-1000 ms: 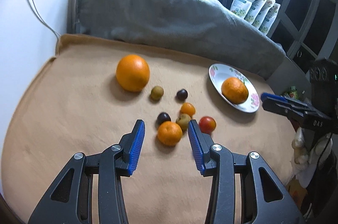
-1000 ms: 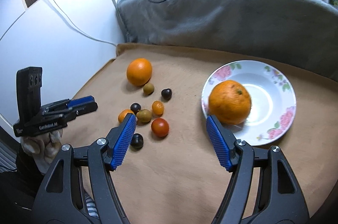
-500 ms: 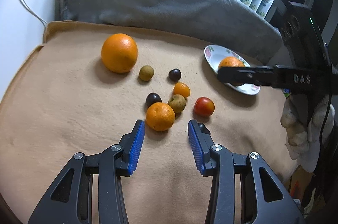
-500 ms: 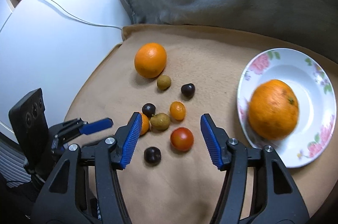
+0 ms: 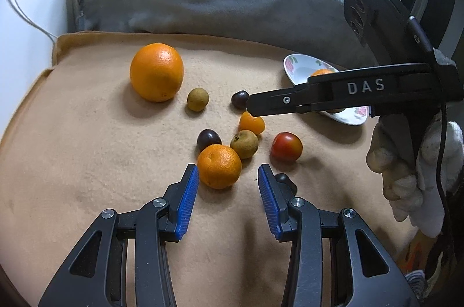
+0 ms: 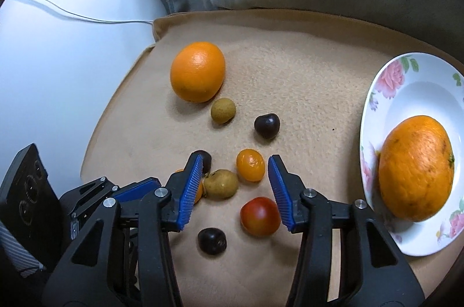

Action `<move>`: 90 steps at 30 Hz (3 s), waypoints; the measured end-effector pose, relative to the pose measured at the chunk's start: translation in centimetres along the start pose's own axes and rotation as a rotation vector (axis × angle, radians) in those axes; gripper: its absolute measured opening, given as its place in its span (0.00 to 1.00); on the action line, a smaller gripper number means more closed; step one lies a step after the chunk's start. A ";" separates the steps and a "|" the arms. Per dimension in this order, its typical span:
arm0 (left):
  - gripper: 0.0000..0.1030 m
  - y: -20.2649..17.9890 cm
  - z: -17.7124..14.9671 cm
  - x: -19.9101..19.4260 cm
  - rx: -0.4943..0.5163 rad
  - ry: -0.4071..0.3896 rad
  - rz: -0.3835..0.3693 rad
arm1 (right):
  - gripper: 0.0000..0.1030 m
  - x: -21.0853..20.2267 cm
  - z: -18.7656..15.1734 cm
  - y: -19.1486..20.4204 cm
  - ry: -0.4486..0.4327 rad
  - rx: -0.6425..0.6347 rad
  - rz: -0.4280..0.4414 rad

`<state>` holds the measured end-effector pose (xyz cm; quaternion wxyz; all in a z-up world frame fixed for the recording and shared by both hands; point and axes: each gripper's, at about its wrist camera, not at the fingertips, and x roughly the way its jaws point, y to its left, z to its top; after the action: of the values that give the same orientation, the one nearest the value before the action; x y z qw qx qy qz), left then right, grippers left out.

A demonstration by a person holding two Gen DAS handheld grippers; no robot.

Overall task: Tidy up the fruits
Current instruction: 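Move the left gripper to the tangerine while the right approaches a kumquat, then grasp the tangerine with the left gripper while the right grasps the kumquat, then carry both fruits over the plate and open both grippers to release them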

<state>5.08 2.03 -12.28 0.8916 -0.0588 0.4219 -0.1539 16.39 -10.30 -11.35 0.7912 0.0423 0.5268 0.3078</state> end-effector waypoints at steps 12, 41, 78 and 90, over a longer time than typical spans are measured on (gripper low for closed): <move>0.40 0.1 0.2 1.4 0.000 0.022 0.011 | 0.42 2.0 0.4 -0.9 0.035 0.029 -0.003; 0.34 0.9 0.3 2.6 -0.041 0.039 0.006 | 0.23 2.7 0.1 -1.3 0.044 0.047 0.008; 0.34 -6.6 9.1 4.1 0.061 -0.028 -0.126 | 0.23 -13.8 -5.5 -11.2 -0.291 0.137 -0.189; 0.34 -10.1 11.9 6.8 0.098 0.006 -0.171 | 0.23 -12.8 -6.3 -12.3 -0.273 0.100 -0.234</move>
<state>16.03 -10.06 -7.31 0.8757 -0.0507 0.4099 -0.2502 13.19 -28.63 -8.64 0.8826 0.0613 0.4306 0.1785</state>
